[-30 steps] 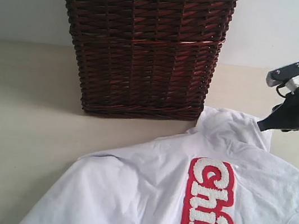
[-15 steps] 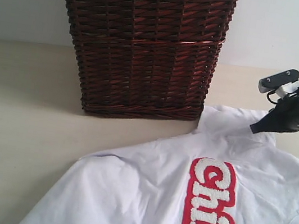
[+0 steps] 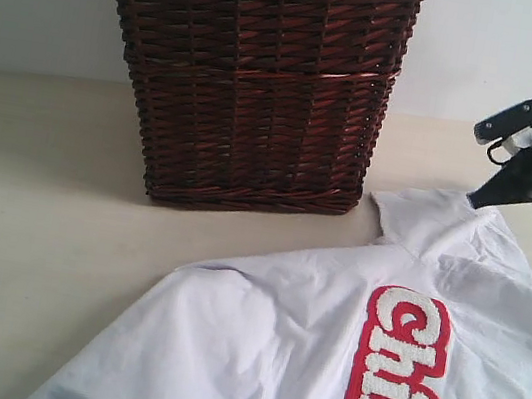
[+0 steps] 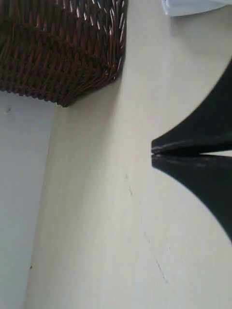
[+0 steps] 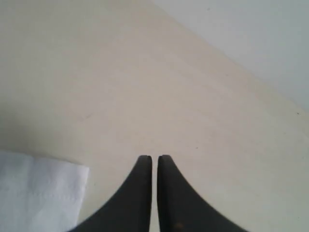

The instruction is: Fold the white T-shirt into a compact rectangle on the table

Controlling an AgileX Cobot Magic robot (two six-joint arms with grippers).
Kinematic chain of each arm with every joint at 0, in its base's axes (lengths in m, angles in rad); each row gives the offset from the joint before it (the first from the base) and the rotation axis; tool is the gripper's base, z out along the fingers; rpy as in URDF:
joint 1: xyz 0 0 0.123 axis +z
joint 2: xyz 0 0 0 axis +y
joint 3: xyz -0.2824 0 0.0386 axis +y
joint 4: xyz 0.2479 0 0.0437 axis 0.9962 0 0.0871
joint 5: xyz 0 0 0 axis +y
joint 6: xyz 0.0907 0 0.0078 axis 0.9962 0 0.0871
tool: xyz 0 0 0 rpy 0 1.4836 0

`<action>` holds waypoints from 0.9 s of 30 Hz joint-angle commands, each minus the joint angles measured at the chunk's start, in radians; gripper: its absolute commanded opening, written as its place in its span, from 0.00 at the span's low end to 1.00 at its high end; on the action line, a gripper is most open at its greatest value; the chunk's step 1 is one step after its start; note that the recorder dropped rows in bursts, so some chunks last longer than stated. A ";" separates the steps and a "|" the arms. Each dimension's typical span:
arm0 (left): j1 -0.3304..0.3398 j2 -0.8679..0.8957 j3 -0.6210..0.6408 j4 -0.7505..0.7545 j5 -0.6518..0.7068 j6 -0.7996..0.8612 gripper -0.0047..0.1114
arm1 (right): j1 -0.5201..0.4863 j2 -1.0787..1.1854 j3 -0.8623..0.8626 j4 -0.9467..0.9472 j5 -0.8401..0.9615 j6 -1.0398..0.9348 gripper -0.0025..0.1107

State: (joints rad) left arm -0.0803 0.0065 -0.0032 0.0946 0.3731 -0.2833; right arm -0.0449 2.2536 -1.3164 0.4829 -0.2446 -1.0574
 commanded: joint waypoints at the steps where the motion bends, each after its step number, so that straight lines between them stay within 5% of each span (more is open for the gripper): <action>1: -0.001 -0.006 0.003 -0.002 -0.004 -0.001 0.06 | -0.001 -0.067 -0.007 0.048 0.170 0.030 0.07; 5: -0.001 -0.006 0.003 -0.002 -0.004 -0.001 0.06 | -0.001 -0.124 -0.007 0.015 0.456 0.032 0.07; 12: -0.001 -0.006 0.003 -0.002 -0.004 -0.001 0.06 | -0.008 -0.090 -0.006 -0.107 0.603 0.218 0.07; 27: -0.001 -0.006 0.003 -0.002 -0.004 -0.001 0.06 | -0.008 0.062 -0.006 -0.261 0.226 0.301 0.07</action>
State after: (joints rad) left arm -0.0803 0.0065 -0.0032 0.0946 0.3731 -0.2833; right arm -0.0470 2.2735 -1.3385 0.2358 0.0000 -0.7603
